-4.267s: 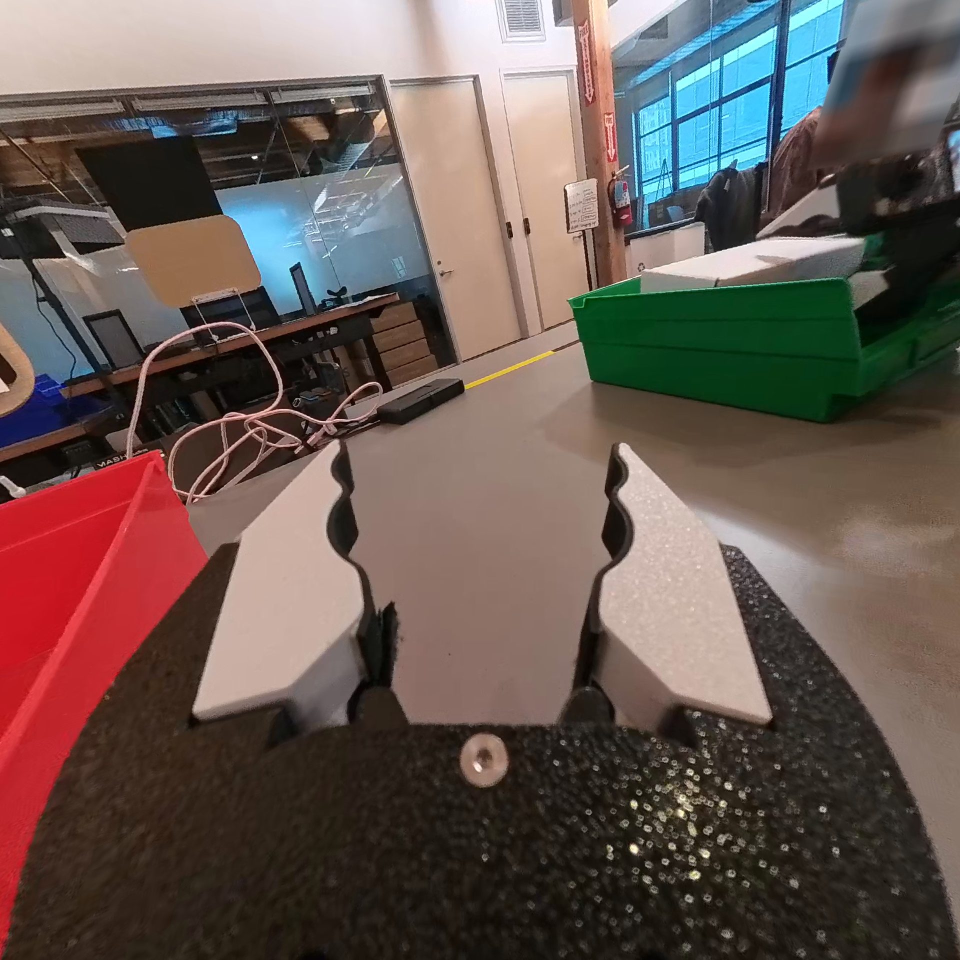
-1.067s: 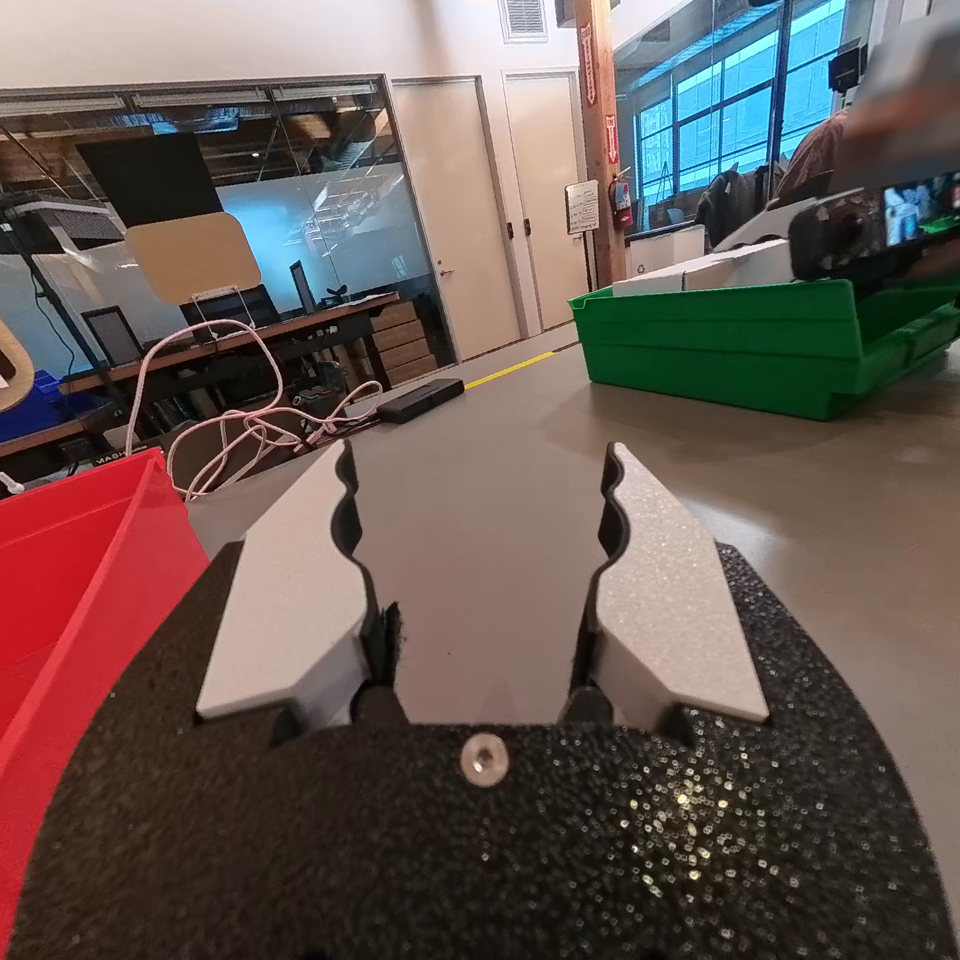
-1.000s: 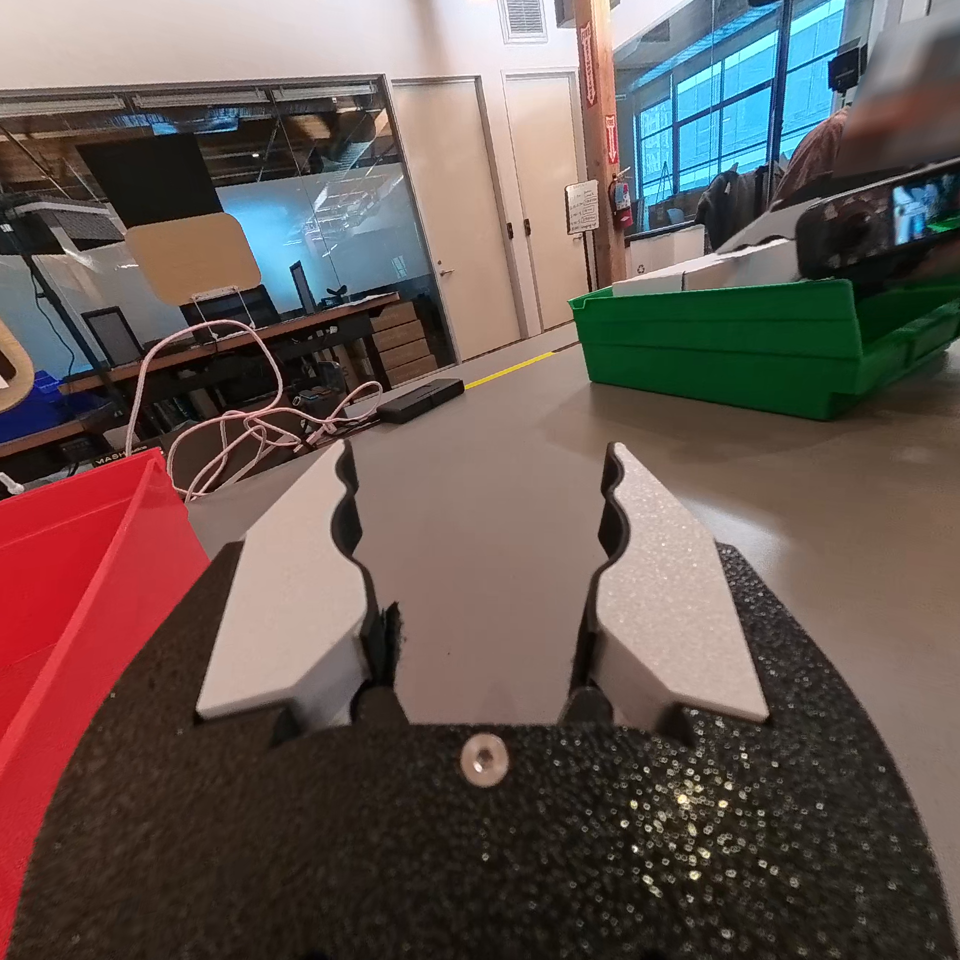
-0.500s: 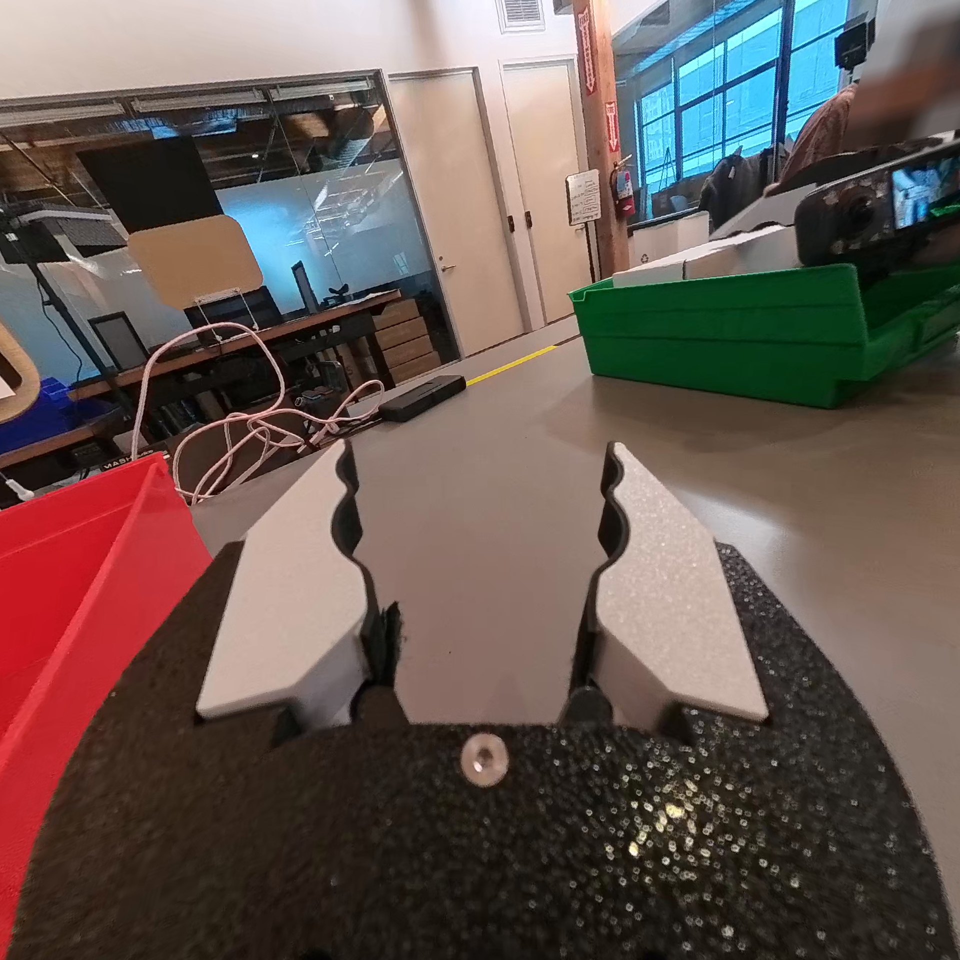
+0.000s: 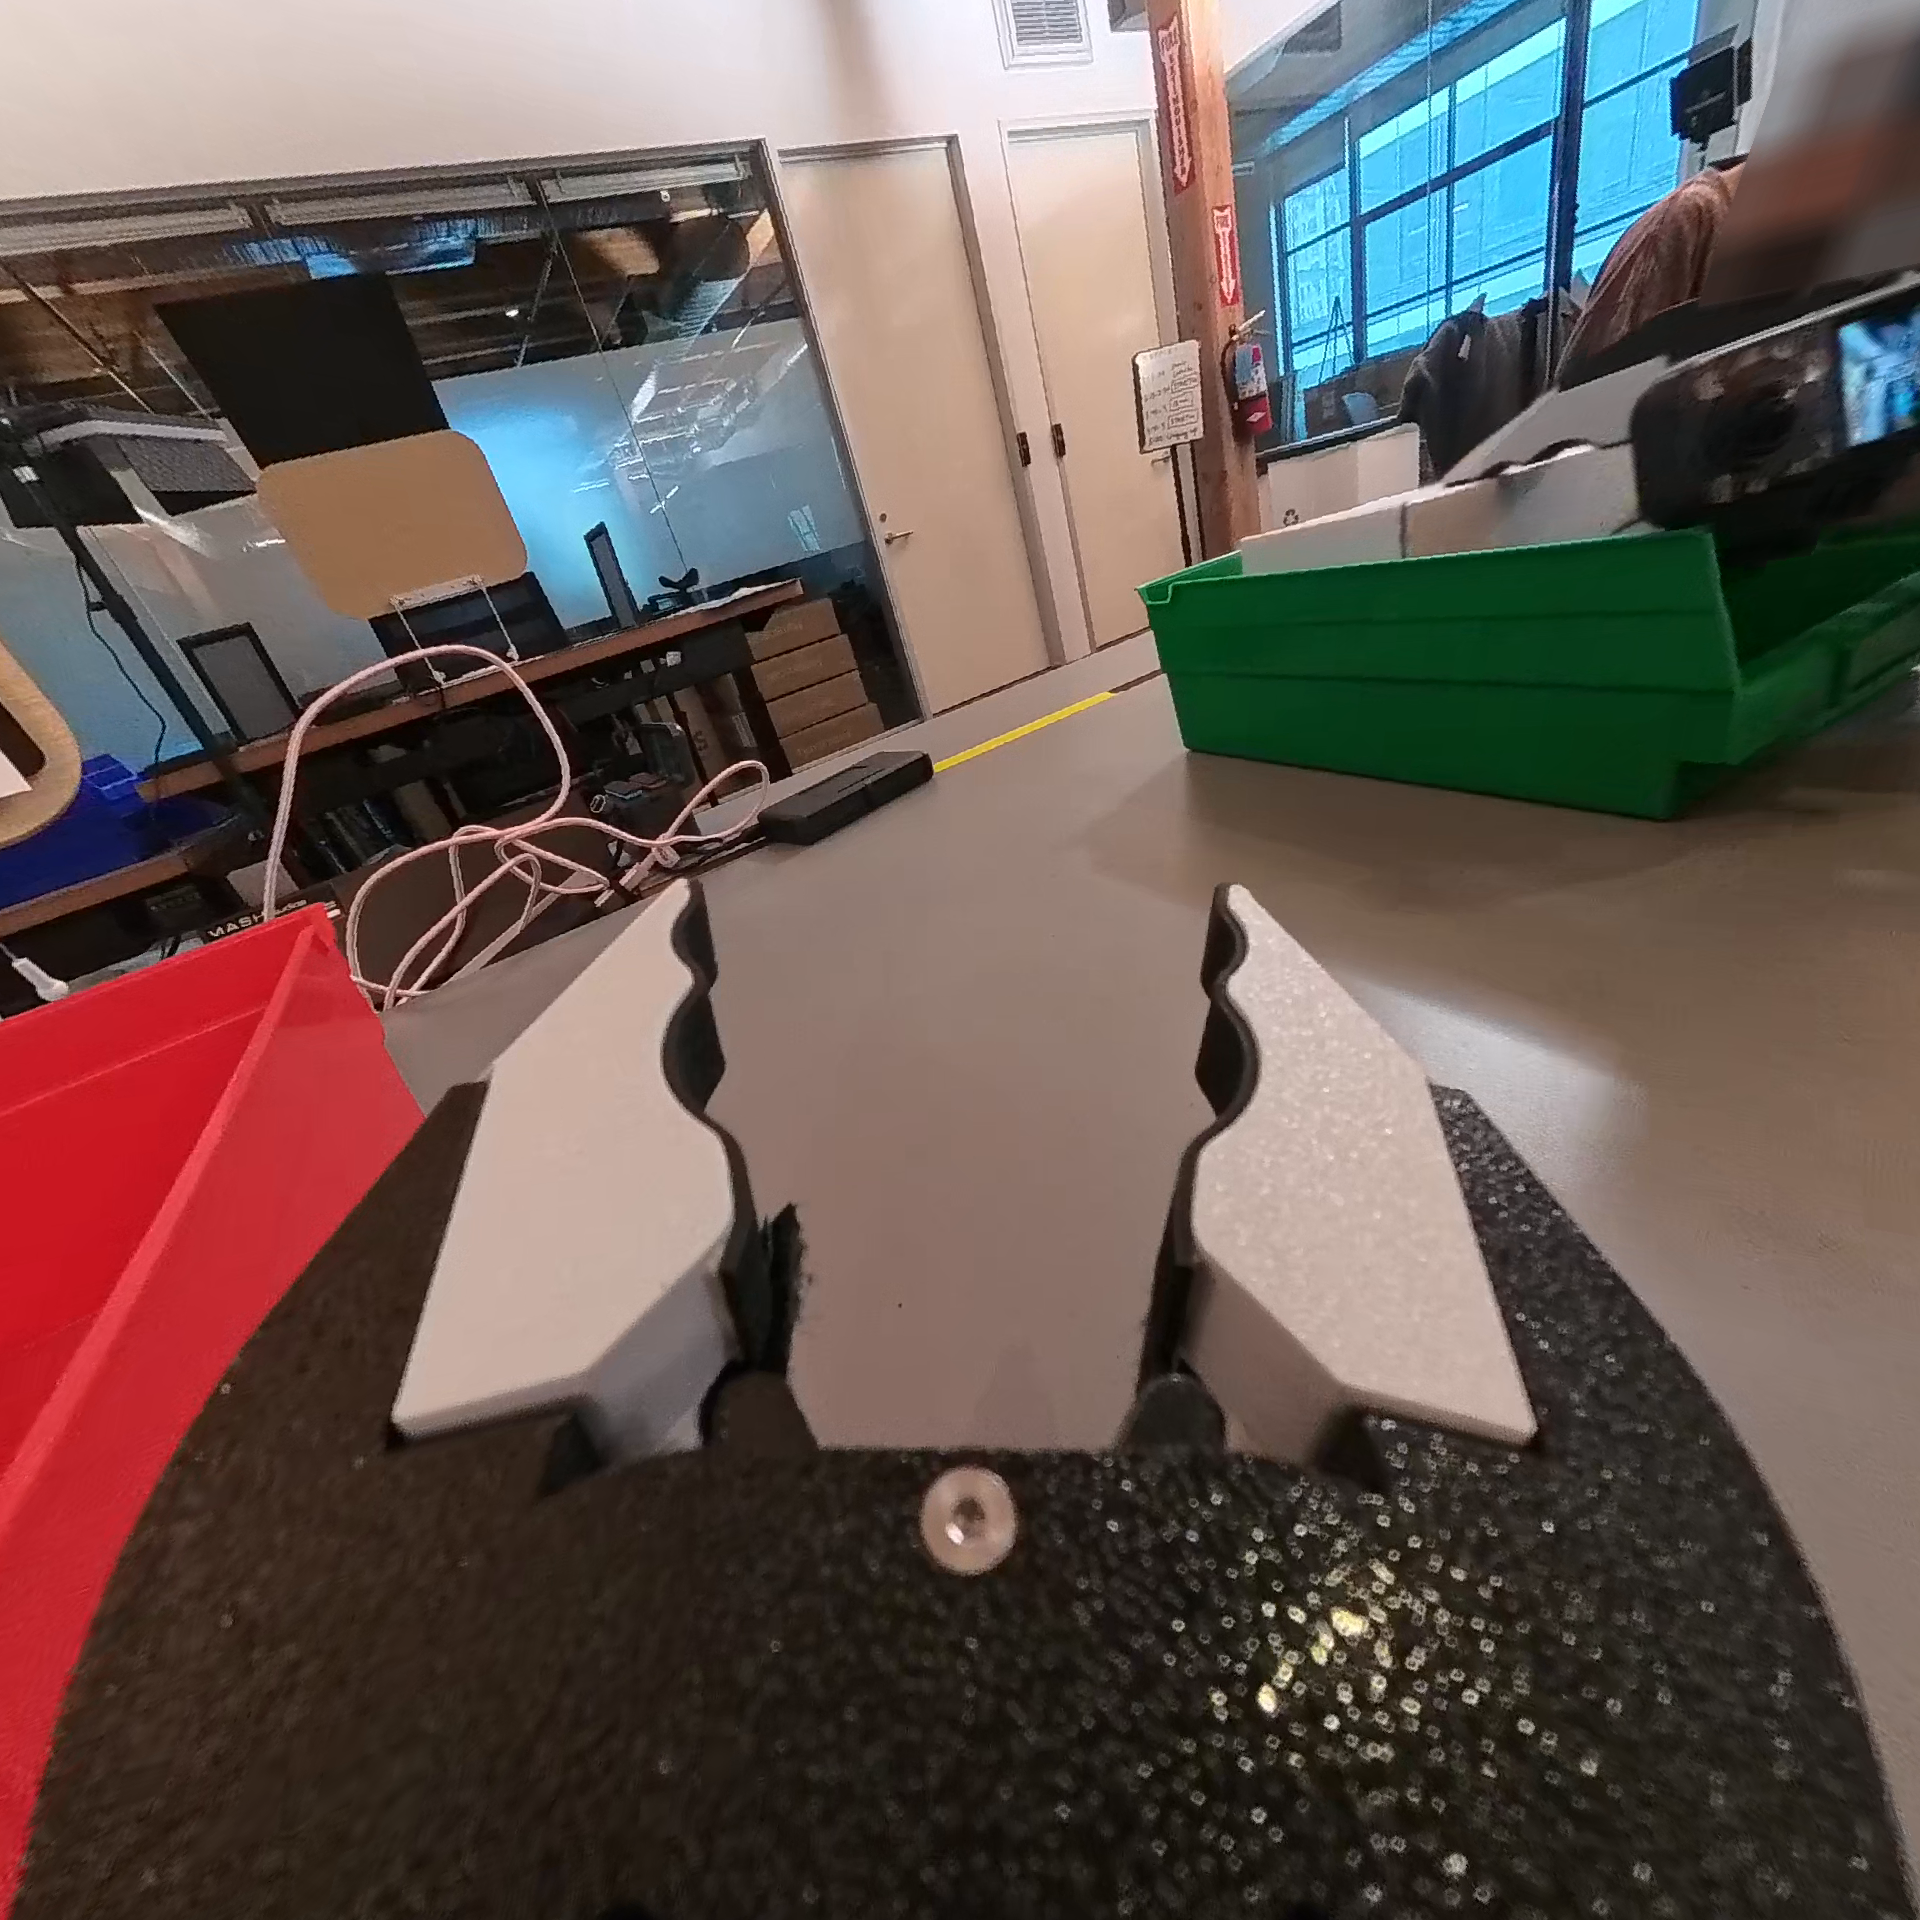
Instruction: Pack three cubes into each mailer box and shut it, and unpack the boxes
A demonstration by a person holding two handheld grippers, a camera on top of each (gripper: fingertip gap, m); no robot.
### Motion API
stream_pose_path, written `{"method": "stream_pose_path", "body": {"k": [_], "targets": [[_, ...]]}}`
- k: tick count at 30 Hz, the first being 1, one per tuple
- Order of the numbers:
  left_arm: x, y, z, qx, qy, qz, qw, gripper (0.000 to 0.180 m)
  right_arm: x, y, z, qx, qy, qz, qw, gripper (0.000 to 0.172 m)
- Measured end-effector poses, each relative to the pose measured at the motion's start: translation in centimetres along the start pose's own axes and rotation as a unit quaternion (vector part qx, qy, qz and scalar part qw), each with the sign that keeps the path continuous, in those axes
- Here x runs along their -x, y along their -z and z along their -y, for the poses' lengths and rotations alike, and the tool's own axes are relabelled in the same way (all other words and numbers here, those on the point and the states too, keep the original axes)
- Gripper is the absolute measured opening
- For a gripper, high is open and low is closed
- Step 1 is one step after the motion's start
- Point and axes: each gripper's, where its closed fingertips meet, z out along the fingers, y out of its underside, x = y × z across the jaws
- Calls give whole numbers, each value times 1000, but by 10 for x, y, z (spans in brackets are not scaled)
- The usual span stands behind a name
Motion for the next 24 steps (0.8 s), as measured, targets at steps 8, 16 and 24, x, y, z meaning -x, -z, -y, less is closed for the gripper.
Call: {"method": "stream_pose_path", "body": {"k": [8,16,24], "targets": [[-1,0,0,0,-2,0,1000,93,16,57,-5,-25,19,7,999,60],[-1,-1,-1,3,-7,1,1000,93,25,81,-13,-27,12,38,999,60],[-1,-1,-1,3,-8,1,1000,93,37,86,-5,-34,-10,101,994,60]]}}
